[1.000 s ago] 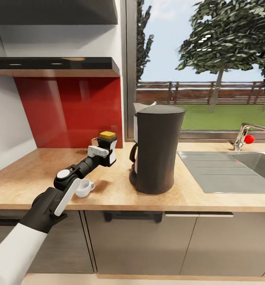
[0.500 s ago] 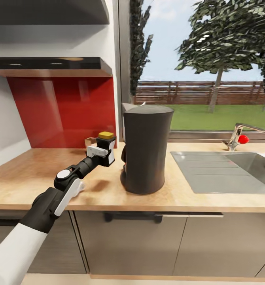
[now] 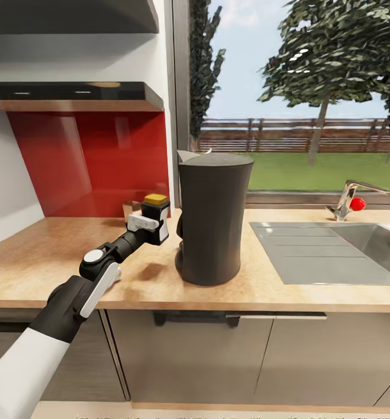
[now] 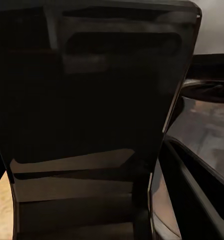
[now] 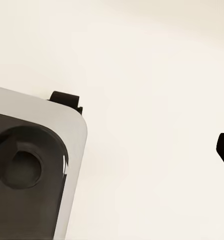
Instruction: Set up a coffee station on the kitchen countertop: keep the coffee maker on the countertop, move the bottle of coffee from the kitchen shelf to the counter next to the coffee maker, place a paper coffee filter on top of the coffee maker, put the saucer next to the coffee maker with the coffee cup on the saucer, and place the electric kettle next to the coffee maker.
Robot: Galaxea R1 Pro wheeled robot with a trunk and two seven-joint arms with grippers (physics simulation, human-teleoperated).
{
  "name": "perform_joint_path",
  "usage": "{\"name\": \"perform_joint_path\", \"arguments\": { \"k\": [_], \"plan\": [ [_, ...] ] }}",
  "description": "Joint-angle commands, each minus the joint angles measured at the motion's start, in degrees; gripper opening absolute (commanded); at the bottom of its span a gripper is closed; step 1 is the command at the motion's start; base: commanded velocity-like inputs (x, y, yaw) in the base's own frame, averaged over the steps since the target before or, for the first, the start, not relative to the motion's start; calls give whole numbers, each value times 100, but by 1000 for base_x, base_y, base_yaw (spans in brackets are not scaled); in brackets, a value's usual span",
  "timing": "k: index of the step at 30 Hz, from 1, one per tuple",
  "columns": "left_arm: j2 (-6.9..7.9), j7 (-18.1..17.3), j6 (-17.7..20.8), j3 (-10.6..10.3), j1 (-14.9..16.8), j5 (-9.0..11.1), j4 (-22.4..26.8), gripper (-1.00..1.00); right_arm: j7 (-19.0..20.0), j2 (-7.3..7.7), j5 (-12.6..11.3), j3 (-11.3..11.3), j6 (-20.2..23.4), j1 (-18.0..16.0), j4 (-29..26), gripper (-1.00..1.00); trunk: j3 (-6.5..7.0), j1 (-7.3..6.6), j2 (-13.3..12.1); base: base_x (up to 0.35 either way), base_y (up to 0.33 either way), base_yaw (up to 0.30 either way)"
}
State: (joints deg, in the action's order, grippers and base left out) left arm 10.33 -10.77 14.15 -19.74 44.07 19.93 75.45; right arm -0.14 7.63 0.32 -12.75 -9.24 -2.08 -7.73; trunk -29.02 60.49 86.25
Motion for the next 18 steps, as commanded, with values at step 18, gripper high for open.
{"name": "perform_joint_path", "arguments": {
  "k": [18],
  "plan": [
    [4, 159, 35, -3, 5, 54, -1, -100, -4, 2, 3, -17, -17, -3, 5, 100, -217, 241, 445, 0, 0, 0]
  ]
}}
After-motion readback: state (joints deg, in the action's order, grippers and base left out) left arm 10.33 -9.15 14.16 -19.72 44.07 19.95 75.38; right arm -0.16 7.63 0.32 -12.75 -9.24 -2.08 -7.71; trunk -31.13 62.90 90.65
